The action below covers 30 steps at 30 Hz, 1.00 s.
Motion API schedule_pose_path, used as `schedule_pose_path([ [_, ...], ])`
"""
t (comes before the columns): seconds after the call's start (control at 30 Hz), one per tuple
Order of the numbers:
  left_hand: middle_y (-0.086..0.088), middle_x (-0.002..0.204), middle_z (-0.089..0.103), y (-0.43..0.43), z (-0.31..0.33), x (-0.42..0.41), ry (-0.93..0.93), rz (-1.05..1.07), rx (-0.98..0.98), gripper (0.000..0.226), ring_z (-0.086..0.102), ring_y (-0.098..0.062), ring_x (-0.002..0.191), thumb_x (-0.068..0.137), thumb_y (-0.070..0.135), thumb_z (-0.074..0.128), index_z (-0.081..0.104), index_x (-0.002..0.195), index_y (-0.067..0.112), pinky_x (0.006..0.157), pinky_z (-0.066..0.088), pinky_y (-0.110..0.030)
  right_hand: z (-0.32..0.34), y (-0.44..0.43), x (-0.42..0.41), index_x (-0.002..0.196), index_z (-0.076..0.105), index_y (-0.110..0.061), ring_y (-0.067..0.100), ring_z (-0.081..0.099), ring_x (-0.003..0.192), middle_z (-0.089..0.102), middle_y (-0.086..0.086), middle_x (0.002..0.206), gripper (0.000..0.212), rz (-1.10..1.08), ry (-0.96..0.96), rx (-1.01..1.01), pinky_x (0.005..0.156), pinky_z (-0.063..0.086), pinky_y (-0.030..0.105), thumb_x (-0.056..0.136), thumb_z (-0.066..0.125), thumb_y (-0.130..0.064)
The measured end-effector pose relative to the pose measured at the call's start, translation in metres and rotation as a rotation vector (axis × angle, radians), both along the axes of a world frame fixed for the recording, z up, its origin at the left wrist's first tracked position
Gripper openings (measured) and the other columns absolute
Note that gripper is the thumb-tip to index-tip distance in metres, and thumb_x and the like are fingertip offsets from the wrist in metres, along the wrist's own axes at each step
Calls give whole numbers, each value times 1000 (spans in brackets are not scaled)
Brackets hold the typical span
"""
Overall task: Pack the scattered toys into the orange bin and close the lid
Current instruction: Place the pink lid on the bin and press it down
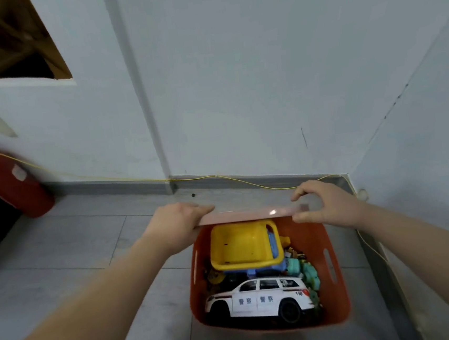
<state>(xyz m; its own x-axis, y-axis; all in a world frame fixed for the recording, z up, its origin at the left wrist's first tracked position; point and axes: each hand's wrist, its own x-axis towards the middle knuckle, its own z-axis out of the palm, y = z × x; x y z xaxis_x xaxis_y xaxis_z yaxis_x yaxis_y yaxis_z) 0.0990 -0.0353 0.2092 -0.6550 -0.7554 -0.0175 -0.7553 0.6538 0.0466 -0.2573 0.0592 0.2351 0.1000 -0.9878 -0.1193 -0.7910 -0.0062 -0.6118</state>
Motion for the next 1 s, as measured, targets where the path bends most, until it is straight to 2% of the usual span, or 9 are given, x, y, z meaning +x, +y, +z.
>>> schedule_pose_path([
  [0.07,16,137,58,8,-1,-10,-27,-39,36,54,59,-17,120,93,38,49,39,145,48,81,54,-35,1,9,2,98,67,-39,-4,59,107,68,-21,106,33,12,-78,59,94,44,20,78,59,-63],
  [0.17,14,148,49,17,-10,-20,-11,-117,175,57,51,-15,131,89,32,48,44,143,46,99,48,-40,-11,8,4,97,72,-33,5,62,104,72,-13,105,47,-50,-66,77,98,46,36,87,41,-66],
  [0.3,5,156,39,27,-21,-30,-16,-236,276,58,36,-12,142,93,26,51,41,148,41,115,24,-28,-36,2,0,118,66,-27,19,56,120,63,0,129,41,-82,205,183,105,41,37,93,55,-58],
  [0.43,5,161,27,37,-25,-31,-78,-238,284,66,28,-15,146,92,29,55,31,151,45,120,15,-35,-61,11,-1,146,45,-27,25,37,141,37,6,155,70,-59,257,319,116,29,35,88,61,-63],
  [0.5,5,162,19,41,-31,-29,-176,-256,267,80,25,-19,145,87,36,59,17,153,49,114,32,-45,-71,17,1,153,33,-27,26,19,150,25,9,161,80,-27,310,298,122,15,37,88,58,-66],
  [0.57,5,163,9,46,-39,-28,-247,-254,256,93,19,-21,145,83,52,59,-3,152,53,109,35,-50,-80,25,2,157,23,-28,28,5,153,17,9,164,90,5,362,276,124,6,39,85,58,-70],
  [0.67,4,163,4,49,-49,-27,-211,-194,239,91,18,-21,145,81,80,40,-13,150,52,113,29,-50,-94,38,3,157,10,-36,27,-7,152,3,4,166,110,21,428,276,120,18,58,68,46,-90],
  [0.8,-1,164,5,37,-67,-28,-128,58,195,87,6,-26,150,80,87,26,3,154,48,116,18,-54,-91,40,3,152,16,-42,23,-1,150,9,-4,161,107,-1,483,247,112,18,71,62,47,-92],
  [1.0,-5,165,-11,30,-80,-30,-234,132,257,92,-2,-32,151,77,86,28,-9,152,48,116,18,-58,-76,17,17,145,34,-35,24,1,150,17,1,159,97,61,559,89,116,4,70,67,41,-94],
])
